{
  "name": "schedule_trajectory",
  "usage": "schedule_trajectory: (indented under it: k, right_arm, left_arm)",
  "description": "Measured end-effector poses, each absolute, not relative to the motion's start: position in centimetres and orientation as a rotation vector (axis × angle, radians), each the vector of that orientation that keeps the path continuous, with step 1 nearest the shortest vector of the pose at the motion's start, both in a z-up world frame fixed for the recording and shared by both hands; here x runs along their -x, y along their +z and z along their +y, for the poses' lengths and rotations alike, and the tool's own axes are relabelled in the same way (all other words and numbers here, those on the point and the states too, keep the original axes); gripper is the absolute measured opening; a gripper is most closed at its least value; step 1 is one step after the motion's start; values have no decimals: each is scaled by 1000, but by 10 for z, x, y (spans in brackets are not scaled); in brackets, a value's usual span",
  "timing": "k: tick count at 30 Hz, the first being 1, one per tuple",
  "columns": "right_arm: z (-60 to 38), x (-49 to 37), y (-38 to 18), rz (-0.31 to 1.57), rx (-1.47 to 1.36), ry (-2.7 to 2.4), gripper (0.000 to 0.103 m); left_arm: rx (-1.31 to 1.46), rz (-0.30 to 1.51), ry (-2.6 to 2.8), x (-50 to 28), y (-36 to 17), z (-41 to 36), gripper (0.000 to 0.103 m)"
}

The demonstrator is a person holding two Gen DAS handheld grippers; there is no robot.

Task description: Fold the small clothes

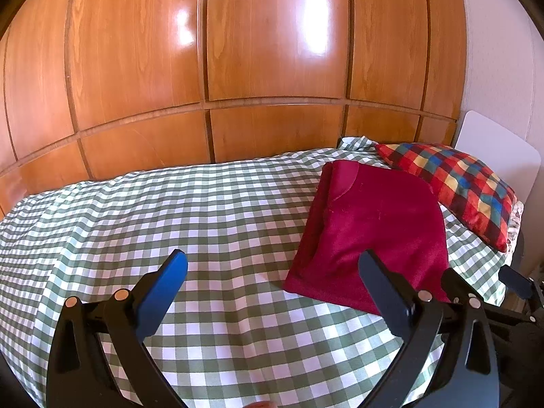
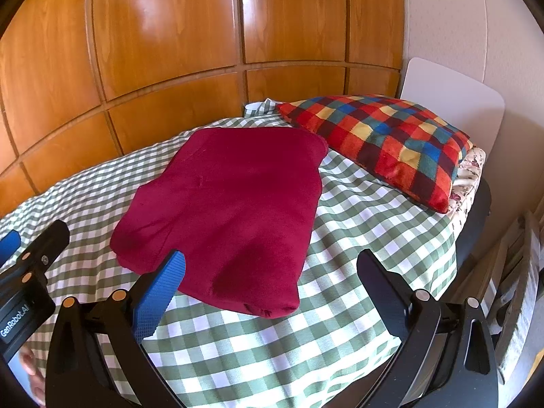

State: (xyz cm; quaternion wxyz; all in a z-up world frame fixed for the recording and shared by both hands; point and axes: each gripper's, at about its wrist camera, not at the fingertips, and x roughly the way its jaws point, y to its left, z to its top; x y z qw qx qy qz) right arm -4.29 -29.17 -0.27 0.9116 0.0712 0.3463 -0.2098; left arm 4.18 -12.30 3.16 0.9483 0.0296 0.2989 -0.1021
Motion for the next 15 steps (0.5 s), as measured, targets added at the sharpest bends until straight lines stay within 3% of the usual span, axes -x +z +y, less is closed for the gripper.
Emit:
schedule_trajectory:
  k: [15]
  right_arm:
    - [-293, 36, 0, 706, -150, -451, 99]
  left_arm:
    - [-24, 651, -276, -45, 18, -114, 101]
